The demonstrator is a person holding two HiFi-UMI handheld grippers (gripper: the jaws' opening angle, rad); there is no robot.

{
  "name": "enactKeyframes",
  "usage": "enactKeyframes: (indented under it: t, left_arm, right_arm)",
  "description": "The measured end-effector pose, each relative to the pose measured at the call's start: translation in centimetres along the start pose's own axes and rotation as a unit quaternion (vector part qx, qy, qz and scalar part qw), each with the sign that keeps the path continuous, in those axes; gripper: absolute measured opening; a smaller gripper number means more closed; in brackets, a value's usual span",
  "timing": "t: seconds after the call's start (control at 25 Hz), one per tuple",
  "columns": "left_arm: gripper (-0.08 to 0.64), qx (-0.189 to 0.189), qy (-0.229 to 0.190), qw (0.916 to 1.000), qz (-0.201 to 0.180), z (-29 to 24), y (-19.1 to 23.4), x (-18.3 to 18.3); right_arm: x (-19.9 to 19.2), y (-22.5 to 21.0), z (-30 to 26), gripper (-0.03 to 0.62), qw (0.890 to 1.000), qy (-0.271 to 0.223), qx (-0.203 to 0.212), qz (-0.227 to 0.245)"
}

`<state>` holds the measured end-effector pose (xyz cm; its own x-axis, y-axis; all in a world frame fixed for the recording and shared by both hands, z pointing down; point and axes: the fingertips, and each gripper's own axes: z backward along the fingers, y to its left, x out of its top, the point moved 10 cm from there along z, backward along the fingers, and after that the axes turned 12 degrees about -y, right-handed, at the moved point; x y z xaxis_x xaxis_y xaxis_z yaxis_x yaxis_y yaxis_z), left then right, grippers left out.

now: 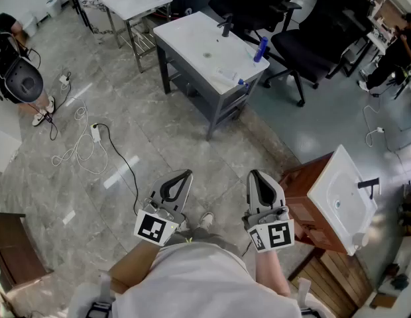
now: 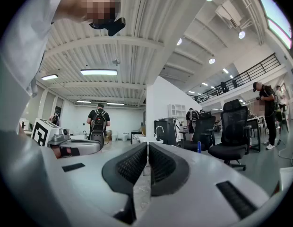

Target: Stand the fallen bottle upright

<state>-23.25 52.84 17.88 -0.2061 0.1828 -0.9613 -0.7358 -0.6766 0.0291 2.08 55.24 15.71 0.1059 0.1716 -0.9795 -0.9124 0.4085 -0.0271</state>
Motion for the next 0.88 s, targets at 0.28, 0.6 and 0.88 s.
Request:
enactKeyframes:
  t: [0.28, 0.6, 0.88]
  left_arm:
    - [0.017, -0.005, 0.001, 0.9999, 0.010, -1.8, -1.6, -1.1]
    - [0.017, 0.008, 0.011, 0.9999, -0.003, -3.1, -1.8, -1.8]
    - [0.017, 0.037, 0.017, 0.9990, -0.021, -3.6, -2.3, -2.5]
  right_arm:
    - [-0.2, -1.5, 0.5, 0.043, 1.000, 0.008, 0.029, -0.009]
    - [-1.0, -3.8, 0.5, 0.043, 0.998, -0.003, 0.045, -0.037]
    - [-2.6, -6.2, 0.2, 0.043, 0.997, 0.000, 0.061, -0.040]
